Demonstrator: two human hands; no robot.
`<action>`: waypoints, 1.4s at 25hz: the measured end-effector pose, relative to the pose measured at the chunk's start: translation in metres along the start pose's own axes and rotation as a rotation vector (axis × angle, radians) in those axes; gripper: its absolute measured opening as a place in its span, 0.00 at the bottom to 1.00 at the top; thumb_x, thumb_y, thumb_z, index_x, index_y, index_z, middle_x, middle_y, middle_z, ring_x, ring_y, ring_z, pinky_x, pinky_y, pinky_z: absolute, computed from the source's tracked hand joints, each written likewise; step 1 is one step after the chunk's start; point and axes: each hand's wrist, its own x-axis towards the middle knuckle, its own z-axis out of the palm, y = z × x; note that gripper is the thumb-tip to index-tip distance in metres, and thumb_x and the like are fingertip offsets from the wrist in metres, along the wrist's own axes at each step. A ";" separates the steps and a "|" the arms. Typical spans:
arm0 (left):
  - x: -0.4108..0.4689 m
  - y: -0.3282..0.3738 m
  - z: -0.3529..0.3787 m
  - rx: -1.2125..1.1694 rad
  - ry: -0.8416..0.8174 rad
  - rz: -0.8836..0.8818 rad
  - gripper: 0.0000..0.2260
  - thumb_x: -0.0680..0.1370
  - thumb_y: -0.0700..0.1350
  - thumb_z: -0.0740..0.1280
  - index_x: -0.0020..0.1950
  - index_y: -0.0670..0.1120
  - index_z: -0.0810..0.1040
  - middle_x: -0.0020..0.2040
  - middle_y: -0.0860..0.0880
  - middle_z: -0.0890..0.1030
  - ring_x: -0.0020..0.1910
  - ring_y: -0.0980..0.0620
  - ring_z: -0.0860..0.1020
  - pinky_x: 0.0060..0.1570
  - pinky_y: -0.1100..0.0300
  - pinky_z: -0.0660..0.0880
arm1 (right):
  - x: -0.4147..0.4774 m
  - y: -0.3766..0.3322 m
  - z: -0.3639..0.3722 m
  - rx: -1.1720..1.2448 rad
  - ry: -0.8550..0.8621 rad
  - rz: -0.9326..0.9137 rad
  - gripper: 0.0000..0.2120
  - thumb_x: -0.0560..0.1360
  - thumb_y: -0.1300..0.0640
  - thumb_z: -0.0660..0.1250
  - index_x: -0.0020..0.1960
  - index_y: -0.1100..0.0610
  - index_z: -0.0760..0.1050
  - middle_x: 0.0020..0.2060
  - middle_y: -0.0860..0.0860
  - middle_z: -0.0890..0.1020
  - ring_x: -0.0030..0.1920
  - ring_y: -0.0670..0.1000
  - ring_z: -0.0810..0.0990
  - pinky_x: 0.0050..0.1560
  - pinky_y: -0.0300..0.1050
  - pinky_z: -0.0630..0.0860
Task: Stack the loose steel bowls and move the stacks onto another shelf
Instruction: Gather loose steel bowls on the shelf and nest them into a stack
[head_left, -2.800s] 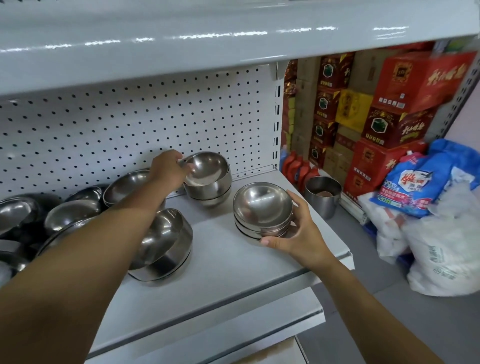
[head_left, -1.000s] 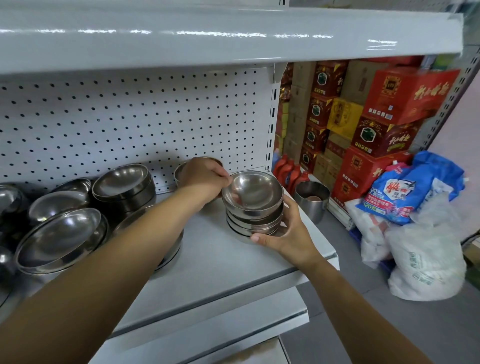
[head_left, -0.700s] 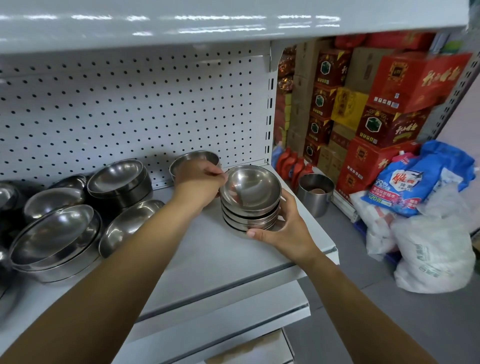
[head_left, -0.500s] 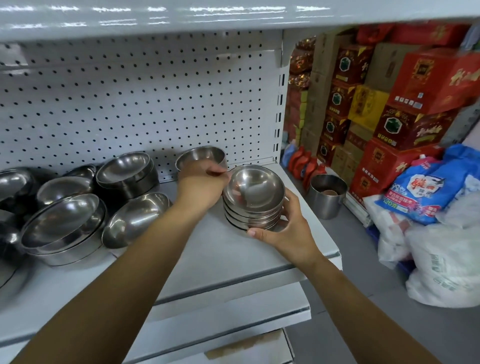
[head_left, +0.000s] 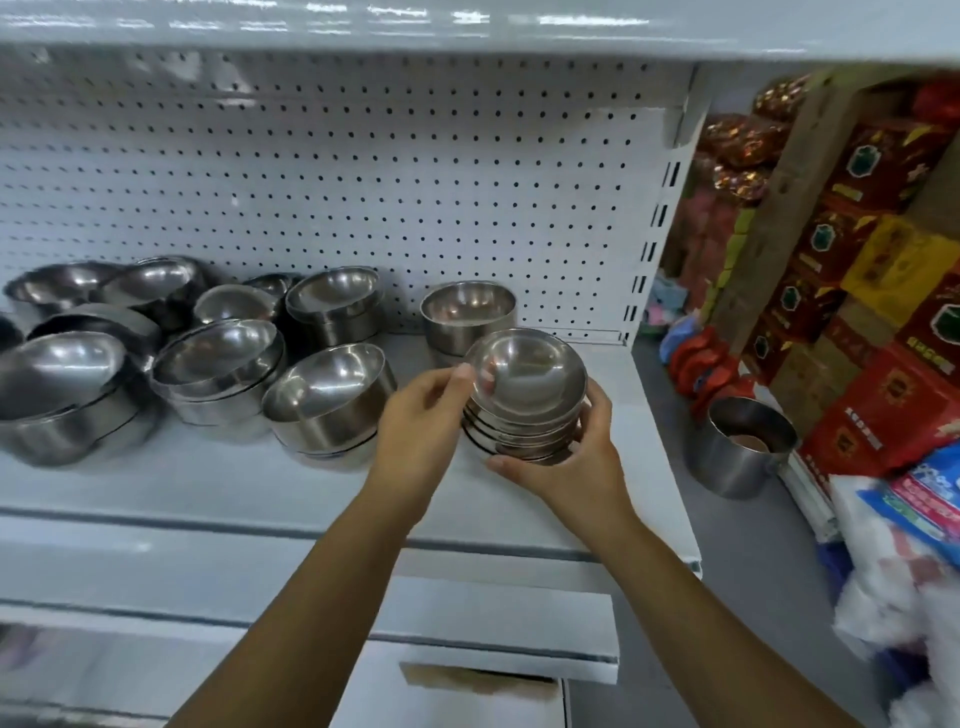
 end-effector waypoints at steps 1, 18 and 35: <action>-0.003 -0.001 -0.003 -0.018 0.034 0.010 0.09 0.82 0.54 0.66 0.52 0.55 0.85 0.51 0.56 0.86 0.57 0.56 0.82 0.64 0.49 0.77 | 0.004 0.000 0.003 -0.001 -0.033 0.005 0.60 0.55 0.46 0.89 0.76 0.36 0.56 0.67 0.36 0.74 0.67 0.41 0.77 0.66 0.43 0.78; 0.006 -0.004 -0.151 0.672 0.760 0.240 0.14 0.79 0.52 0.71 0.61 0.49 0.82 0.61 0.50 0.81 0.63 0.48 0.75 0.64 0.50 0.73 | 0.046 -0.002 0.056 0.073 -0.207 -0.010 0.59 0.59 0.49 0.88 0.77 0.37 0.53 0.69 0.40 0.73 0.67 0.45 0.77 0.67 0.45 0.75; 0.039 0.018 -0.158 0.526 0.613 0.271 0.07 0.80 0.47 0.71 0.44 0.46 0.85 0.37 0.55 0.82 0.35 0.64 0.77 0.37 0.71 0.70 | 0.047 0.001 0.055 0.095 -0.219 -0.005 0.56 0.59 0.49 0.88 0.75 0.35 0.56 0.62 0.32 0.73 0.62 0.39 0.77 0.58 0.33 0.73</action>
